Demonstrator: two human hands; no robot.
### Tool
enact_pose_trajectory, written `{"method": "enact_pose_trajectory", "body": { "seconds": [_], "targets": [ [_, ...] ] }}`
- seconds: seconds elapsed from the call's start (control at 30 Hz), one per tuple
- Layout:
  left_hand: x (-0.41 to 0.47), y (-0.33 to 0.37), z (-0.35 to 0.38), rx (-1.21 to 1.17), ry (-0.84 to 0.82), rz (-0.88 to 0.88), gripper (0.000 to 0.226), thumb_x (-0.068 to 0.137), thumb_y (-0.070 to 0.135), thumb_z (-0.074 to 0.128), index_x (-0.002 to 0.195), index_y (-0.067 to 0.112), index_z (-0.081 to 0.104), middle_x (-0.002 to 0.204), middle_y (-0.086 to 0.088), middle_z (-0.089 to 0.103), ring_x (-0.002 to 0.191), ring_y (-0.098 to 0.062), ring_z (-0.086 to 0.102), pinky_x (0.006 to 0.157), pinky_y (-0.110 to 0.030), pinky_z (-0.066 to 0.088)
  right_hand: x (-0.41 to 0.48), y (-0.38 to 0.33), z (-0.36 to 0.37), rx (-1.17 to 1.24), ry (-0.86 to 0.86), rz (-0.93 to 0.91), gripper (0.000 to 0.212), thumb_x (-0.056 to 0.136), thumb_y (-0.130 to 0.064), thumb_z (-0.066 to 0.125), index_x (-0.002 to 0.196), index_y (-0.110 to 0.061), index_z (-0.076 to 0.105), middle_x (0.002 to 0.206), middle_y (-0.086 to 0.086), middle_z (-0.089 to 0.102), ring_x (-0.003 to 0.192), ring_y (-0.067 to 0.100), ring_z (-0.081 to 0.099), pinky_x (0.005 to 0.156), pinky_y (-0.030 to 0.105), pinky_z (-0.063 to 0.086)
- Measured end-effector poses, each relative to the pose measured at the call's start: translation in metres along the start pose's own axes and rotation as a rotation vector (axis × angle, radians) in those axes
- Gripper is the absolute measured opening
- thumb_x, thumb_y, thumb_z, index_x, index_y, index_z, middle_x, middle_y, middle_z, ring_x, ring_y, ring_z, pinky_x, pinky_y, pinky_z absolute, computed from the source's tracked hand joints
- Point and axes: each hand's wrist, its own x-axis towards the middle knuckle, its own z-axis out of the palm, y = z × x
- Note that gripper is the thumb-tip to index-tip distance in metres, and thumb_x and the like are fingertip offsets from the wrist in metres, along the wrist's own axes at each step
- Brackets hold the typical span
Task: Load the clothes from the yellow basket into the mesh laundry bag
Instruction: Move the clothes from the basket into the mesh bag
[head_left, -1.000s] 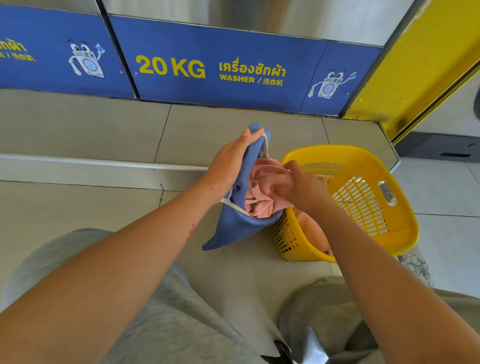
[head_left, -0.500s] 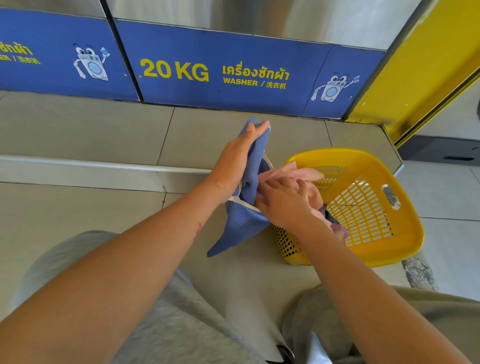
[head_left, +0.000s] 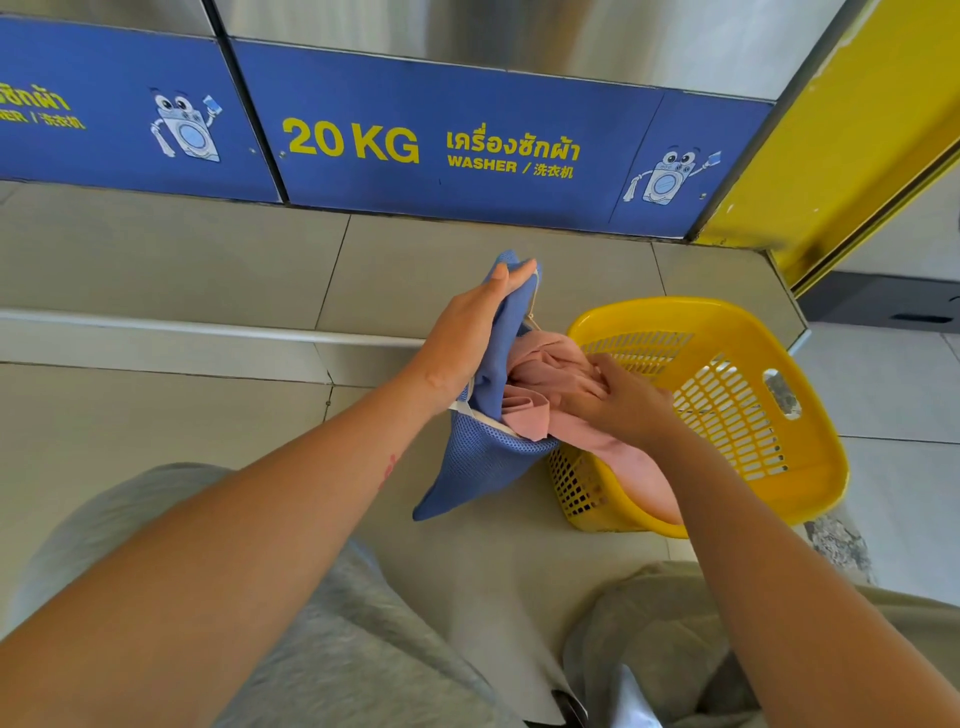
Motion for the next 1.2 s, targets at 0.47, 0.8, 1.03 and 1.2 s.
{"method": "enact_pose_trajectory", "body": {
  "seconds": [0.47, 0.8, 1.03, 1.2],
  "targets": [
    [0.002, 0.008, 0.003, -0.138, -0.001, 0.005, 0.045, 0.099, 0.051, 0.033, 0.129, 0.032, 0.060, 0.124, 0.016, 0.059, 0.121, -0.001, 0.052, 0.112, -0.027, 0.033, -0.013, -0.073, 0.009, -0.308, 0.404, -0.280, 0.056, 0.086, -0.048, 0.035, 0.135, -0.020, 0.039, 0.132, 0.006, 0.050, 0.124, 0.033, 0.039, 0.098, 0.054, 0.028],
    [0.002, 0.005, -0.006, -0.064, 0.018, -0.015, 0.050, 0.097, 0.054, 0.033, 0.131, 0.030, 0.059, 0.119, 0.019, 0.057, 0.109, 0.007, 0.055, 0.100, -0.015, 0.037, -0.009, -0.027, -0.017, 0.068, 0.319, -0.173, 0.088, 0.074, -0.067, 0.061, 0.147, -0.041, 0.020, 0.157, -0.006, 0.023, 0.143, 0.025, 0.024, 0.110, 0.054, 0.024],
    [0.004, -0.001, -0.001, -0.017, 0.012, -0.016, 0.047, 0.101, 0.048, 0.030, 0.137, 0.030, 0.054, 0.118, 0.019, 0.056, 0.096, 0.015, 0.052, 0.084, -0.010, 0.036, -0.014, -0.004, 0.002, 0.056, 0.058, -0.129, 0.073, 0.069, -0.055, 0.071, 0.126, -0.025, 0.037, 0.121, 0.006, 0.062, 0.108, 0.033, 0.060, 0.088, 0.046, 0.049],
    [0.006, -0.009, 0.001, 0.009, -0.001, -0.042, 0.047, 0.100, 0.052, 0.030, 0.135, 0.033, 0.055, 0.125, 0.009, 0.062, 0.115, -0.004, 0.055, 0.103, -0.025, 0.039, -0.025, -0.020, -0.006, -0.190, 0.462, -0.245, 0.037, 0.080, -0.042, 0.052, 0.106, -0.017, 0.047, 0.090, 0.009, 0.069, 0.086, 0.038, 0.065, 0.075, 0.040, 0.040]
  ]
}}
